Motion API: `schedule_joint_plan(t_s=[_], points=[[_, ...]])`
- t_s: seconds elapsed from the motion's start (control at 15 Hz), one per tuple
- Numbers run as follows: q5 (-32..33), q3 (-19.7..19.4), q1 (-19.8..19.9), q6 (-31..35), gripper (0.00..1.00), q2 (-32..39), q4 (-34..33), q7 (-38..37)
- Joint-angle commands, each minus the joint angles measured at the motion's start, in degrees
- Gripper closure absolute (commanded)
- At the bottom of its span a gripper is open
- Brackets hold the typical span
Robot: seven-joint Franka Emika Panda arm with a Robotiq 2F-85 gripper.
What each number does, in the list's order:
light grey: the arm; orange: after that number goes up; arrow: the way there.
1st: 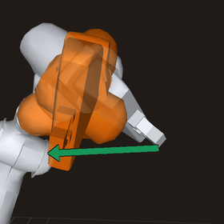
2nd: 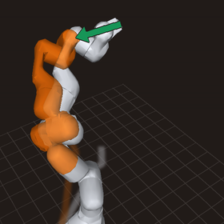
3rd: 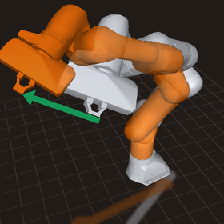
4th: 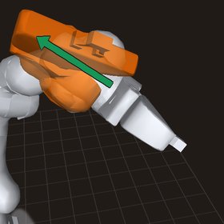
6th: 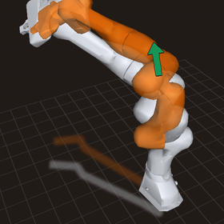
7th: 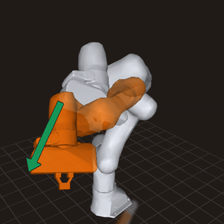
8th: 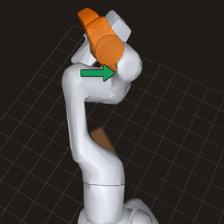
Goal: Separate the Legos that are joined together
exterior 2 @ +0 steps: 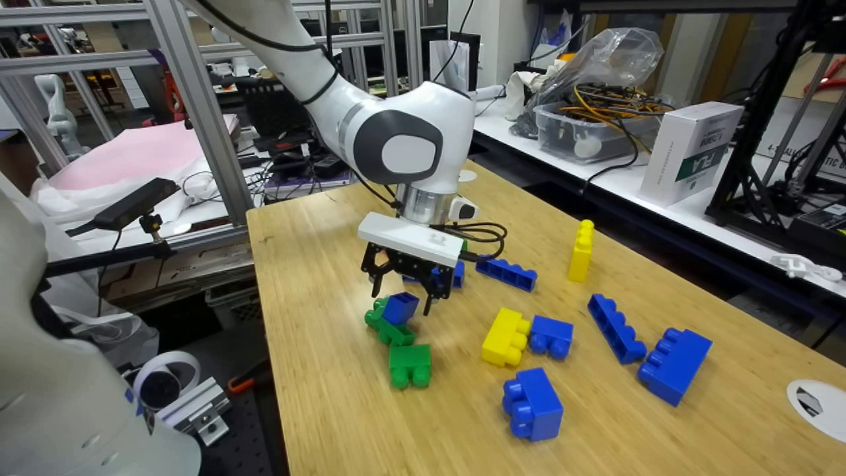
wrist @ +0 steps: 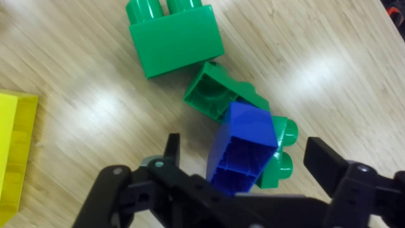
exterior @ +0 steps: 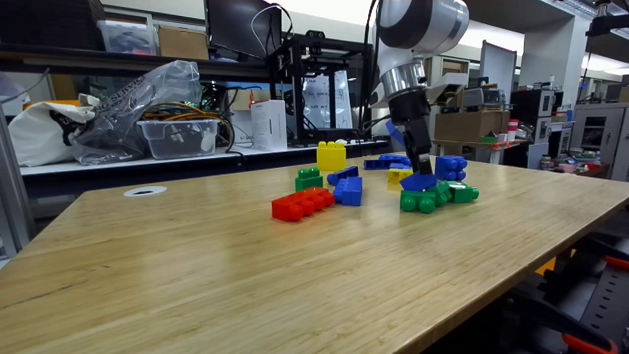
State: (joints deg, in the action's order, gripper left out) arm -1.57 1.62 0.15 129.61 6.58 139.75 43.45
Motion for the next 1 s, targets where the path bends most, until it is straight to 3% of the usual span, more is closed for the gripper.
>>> schedule_joint_plan(t_s=[0.0, 0.2, 0.27, 0.4, 0.93], points=[[0.0, 0.3, 0.6, 2.5, 0.0, 1.4, -0.1, 1.0], [0.2, 0.3, 0.8, 4.2, 0.0, 1.8, 0.3, 1.2], [0.2, 0.4, 0.8, 4.9, 0.25, 1.9, 0.4, 1.3], [0.5, 0.4, 0.9, 6.4, 0.34, 1.9, 0.8, 1.7], [-0.2, 0.6, 1.1, 11.7, 0.9, 1.7, 2.7, 4.6]])
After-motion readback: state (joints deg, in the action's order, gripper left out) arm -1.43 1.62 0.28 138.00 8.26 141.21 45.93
